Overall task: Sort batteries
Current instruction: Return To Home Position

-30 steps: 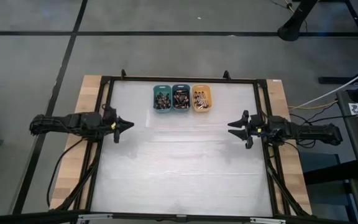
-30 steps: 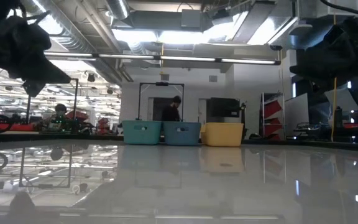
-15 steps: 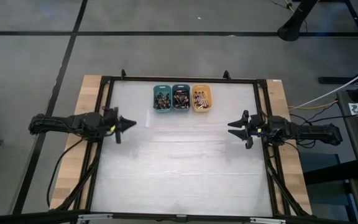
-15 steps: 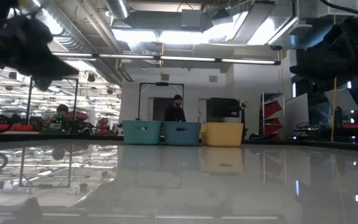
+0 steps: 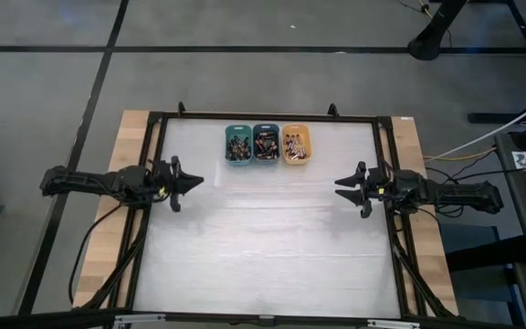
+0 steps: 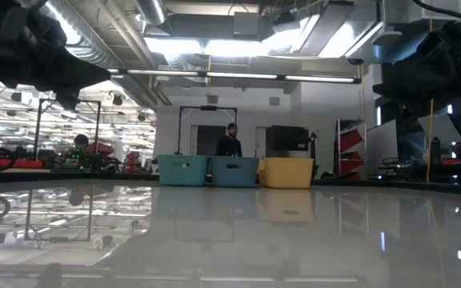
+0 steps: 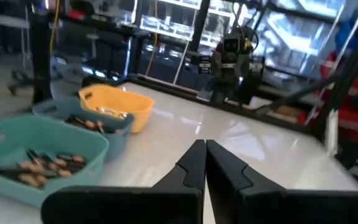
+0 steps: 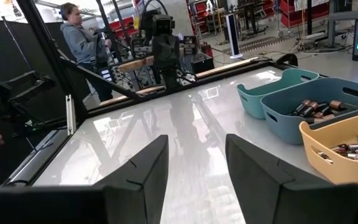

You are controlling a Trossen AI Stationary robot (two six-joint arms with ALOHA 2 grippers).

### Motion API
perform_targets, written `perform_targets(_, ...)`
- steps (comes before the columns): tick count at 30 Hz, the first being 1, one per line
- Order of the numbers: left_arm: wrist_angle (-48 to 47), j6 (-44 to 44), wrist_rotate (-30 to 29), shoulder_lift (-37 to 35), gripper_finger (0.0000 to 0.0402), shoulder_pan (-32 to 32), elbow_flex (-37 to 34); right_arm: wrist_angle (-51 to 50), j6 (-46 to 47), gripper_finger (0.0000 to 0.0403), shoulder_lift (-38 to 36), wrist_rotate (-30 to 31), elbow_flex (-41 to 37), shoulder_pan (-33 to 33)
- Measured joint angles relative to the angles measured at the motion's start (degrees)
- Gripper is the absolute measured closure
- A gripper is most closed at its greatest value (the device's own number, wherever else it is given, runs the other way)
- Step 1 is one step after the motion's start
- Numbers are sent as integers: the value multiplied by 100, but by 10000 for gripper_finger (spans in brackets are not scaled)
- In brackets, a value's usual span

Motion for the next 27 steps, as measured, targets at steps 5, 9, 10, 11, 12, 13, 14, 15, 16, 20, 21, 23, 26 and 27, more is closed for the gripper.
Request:
perform_targets(5,-4,691,0,0,400,-21,0,17,0,243,0,-6,0,0)
perform_targets(9,-3,775,0,0,400,-21,0,16,0,243,0,-37,2,-1)
perform_targets(10,-4,815,0,0,400,-21,0,15,0,243,0,-37,2,0)
perform_targets(11,-4,861,0,0,400,-21,0,15,0,243,0,-37,2,0)
perform_targets(12,-3,870,0,0,400,-21,0,17,0,243,0,-37,2,0)
perform_targets(13,-4,867,0,0,400,-21,0,17,0,243,0,-39,4,0)
perform_targets(14,-4,860,0,0,400,-21,0,17,0,243,0,-38,4,0)
perform_targets(15,-4,855,0,0,400,-21,0,19,0,243,0,-39,4,-1)
perform_targets(16,-4,862,0,0,400,-21,0,20,0,243,0,-39,4,-1)
perform_targets(20,-4,855,0,0,400,-21,0,24,0,243,0,-39,7,0)
perform_targets(21,-4,857,0,0,400,-21,0,24,0,242,0,-39,7,0)
perform_targets(23,-4,855,0,0,400,-21,0,28,0,243,0,-39,7,-1)
perform_targets(26,-4,853,0,0,400,-21,0,31,0,242,0,-39,7,0)
perform_targets(27,-4,853,0,0,400,-21,0,31,0,243,0,-39,7,0)
